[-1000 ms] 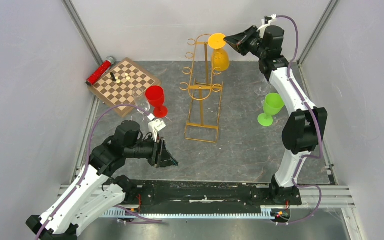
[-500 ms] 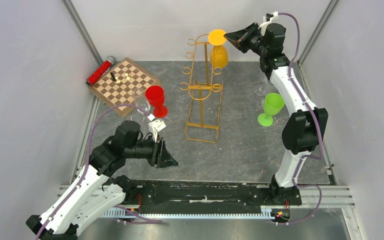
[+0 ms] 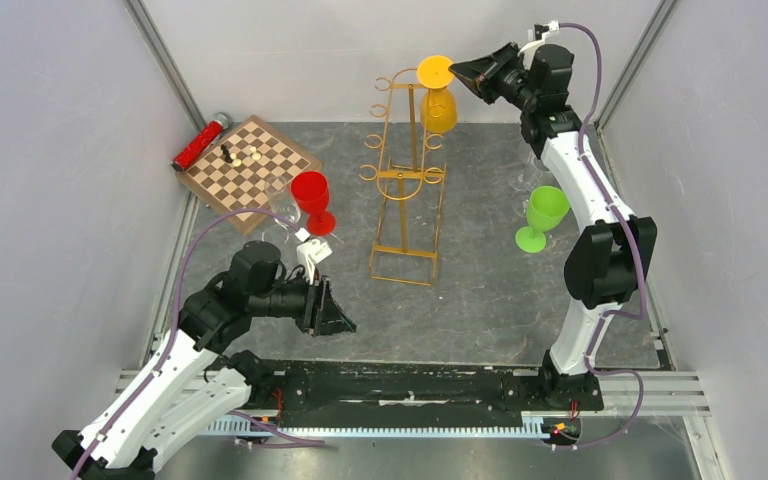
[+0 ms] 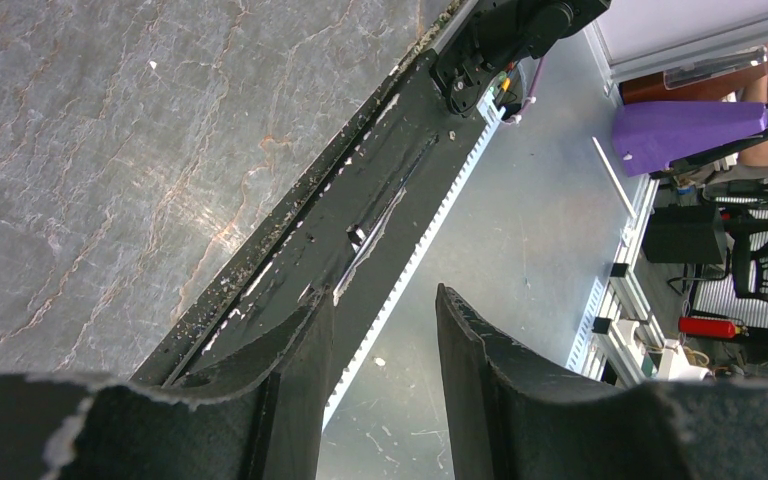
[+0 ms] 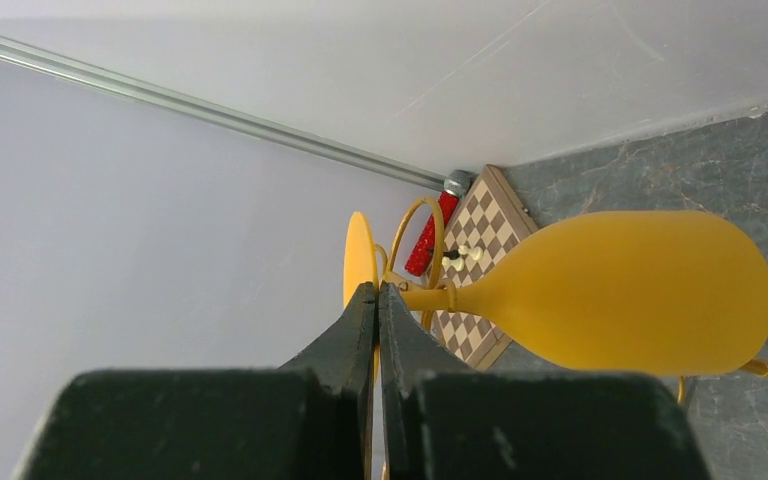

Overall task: Take the wine glass off the wine glass rack
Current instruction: Pick up the wine glass from the wine rack.

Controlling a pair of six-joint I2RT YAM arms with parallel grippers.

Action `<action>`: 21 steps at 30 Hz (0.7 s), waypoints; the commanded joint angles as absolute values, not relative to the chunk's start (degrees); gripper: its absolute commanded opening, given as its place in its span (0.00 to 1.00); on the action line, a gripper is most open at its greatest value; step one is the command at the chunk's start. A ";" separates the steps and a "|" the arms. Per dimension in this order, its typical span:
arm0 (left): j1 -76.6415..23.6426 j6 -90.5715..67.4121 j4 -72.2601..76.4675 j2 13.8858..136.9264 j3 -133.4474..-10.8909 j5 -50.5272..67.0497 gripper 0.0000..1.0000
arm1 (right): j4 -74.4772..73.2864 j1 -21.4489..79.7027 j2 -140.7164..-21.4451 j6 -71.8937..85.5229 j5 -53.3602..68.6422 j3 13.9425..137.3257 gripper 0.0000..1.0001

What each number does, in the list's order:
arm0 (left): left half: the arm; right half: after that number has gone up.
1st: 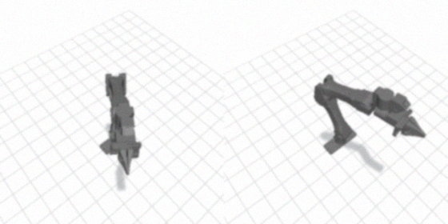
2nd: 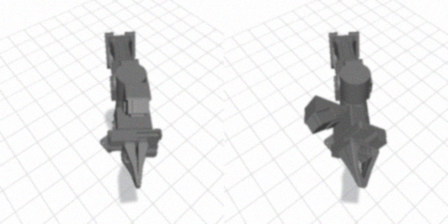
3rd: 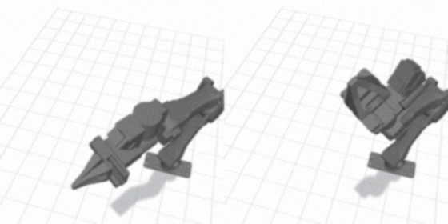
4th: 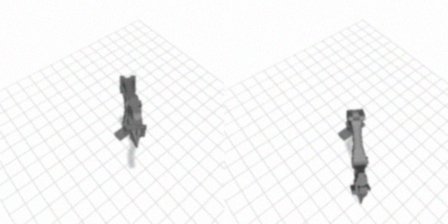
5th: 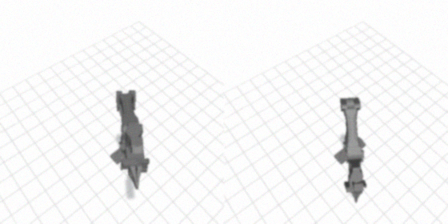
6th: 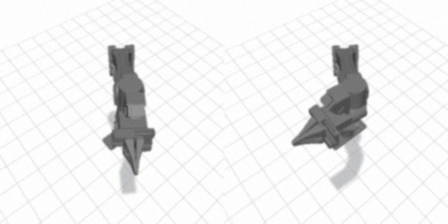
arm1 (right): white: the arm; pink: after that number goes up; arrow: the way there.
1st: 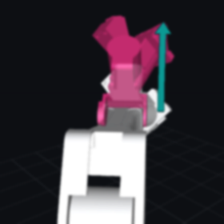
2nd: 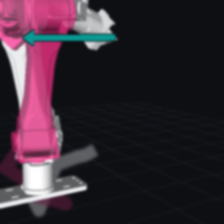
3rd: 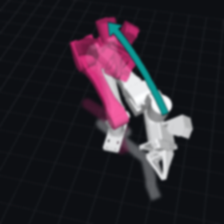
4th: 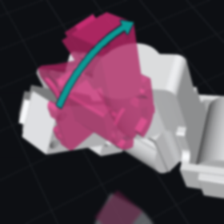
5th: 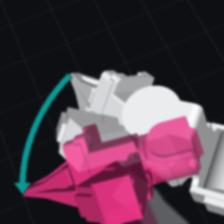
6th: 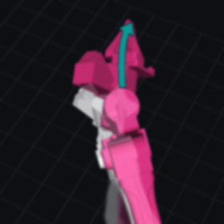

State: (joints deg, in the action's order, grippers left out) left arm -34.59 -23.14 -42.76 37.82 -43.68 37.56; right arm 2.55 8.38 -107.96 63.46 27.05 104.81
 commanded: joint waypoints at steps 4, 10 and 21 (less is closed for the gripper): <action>-34.56 -23.03 -41.83 37.55 -44.21 37.62 0.49 | 4.97 7.35 -104.61 63.26 26.55 102.94 0.00; -34.55 -22.95 -41.82 37.65 -44.21 37.71 0.49 | 5.19 6.26 -103.29 63.16 26.97 101.44 0.00; -34.55 -23.00 -41.84 37.70 -44.26 37.75 0.49 | 6.57 5.23 -101.61 63.83 27.83 99.52 0.00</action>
State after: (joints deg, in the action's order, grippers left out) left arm -34.59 -23.14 -42.81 37.85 -43.68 37.56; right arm 3.01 5.78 -105.23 63.46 27.20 99.85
